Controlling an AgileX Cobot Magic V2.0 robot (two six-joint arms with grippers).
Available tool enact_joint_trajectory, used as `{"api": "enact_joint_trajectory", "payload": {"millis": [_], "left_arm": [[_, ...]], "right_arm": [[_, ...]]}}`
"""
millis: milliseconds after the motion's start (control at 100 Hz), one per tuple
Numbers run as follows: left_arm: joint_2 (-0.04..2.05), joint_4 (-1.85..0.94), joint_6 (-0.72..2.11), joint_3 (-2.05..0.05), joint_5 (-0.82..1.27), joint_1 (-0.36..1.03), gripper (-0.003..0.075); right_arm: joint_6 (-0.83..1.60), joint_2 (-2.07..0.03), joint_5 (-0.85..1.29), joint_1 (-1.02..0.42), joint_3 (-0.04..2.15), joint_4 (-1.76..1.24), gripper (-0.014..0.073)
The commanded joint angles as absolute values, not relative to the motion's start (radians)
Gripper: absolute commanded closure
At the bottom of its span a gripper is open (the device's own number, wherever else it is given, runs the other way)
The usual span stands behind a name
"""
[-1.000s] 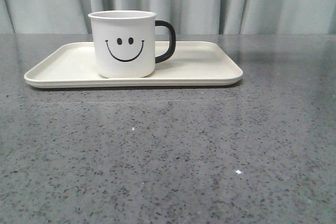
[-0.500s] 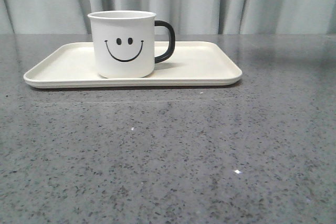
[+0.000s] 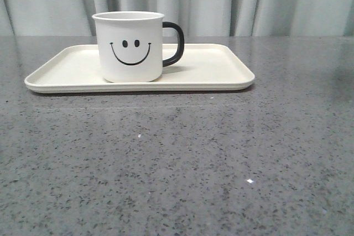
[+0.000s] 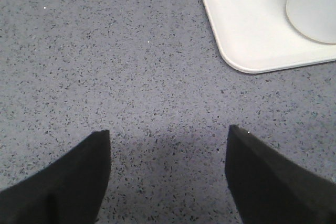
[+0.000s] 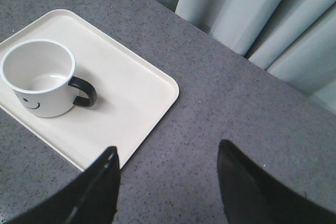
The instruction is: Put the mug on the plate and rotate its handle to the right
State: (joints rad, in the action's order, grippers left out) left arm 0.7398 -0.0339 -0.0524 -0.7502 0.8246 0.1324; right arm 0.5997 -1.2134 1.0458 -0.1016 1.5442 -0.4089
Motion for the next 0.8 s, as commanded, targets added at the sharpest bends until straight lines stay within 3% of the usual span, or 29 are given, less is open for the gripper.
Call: {"api": "enact_joint_trajectory", "payload": {"millis": [0,410,790], "left_arm": [[0.737,-0.043,-0.054,-0.775,0.760,0.130,0.0258],[0.737,-0.043,-0.054,-0.775,0.760,0.130,0.0258],[0.737,-0.043,-0.054,-0.775,0.760,0.130,0.0258]], "right_arm": [[0.594,-1.124,0.928,-0.077,1.458,-0.409,0.0167],[0.523,-0.788,0.721,0.007,0.909,-0.409,0.0167],[0.459,-0.543,0.695,0.007,0.676,-0.409,0.0169]]}}
